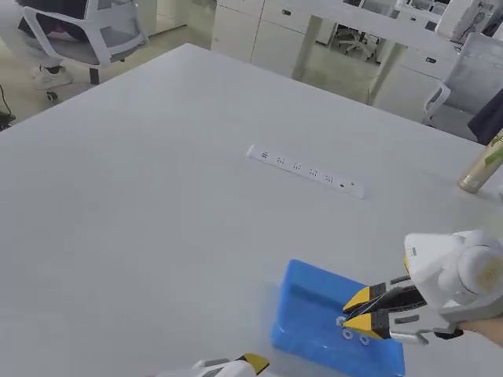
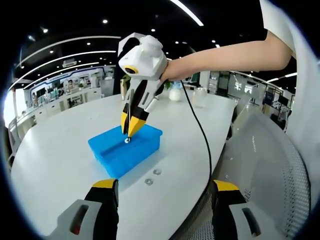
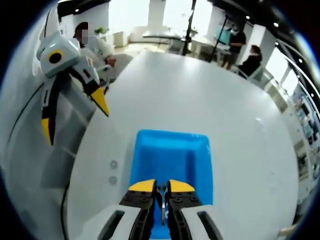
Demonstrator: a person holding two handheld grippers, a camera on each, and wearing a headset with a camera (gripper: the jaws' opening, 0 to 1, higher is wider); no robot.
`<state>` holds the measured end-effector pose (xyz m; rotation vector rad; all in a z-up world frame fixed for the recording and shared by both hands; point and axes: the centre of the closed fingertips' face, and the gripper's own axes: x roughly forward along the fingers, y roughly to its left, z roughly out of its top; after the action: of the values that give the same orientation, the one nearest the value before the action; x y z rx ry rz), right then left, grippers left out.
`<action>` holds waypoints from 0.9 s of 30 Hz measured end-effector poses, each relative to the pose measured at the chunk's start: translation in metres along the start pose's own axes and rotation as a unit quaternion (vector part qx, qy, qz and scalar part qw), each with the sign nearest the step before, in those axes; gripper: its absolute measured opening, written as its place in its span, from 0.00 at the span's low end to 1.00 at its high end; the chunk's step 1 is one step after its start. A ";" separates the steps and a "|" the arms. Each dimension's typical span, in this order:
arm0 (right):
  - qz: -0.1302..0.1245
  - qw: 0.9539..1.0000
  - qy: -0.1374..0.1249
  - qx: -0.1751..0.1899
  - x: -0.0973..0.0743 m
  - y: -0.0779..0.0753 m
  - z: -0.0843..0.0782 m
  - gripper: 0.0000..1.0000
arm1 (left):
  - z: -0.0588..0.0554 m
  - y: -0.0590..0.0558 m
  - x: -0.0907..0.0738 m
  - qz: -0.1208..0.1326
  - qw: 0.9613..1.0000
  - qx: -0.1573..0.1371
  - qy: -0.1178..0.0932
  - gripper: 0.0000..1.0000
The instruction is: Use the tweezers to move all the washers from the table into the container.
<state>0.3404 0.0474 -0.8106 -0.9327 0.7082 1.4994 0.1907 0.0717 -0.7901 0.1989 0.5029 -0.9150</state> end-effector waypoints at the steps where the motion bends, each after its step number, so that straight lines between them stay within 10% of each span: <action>1: 0.007 1.000 0.004 0.007 0.003 -0.001 -0.002 0.04 | 0.000 0.000 0.000 0.000 1.000 0.000 0.000 0.77; 15: 0.026 0.998 0.017 0.046 0.025 -0.005 -0.013 0.05 | -0.001 -0.001 0.001 -0.003 1.000 0.001 0.004 0.76; 27: -0.008 0.994 0.020 0.108 0.028 -0.004 -0.018 0.05 | -0.001 0.000 0.000 0.000 1.000 -0.001 0.002 0.76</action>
<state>0.3475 0.0468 -0.8433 -0.8040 0.8714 1.3624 0.1906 0.0722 -0.7909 0.1986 0.5084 -0.9149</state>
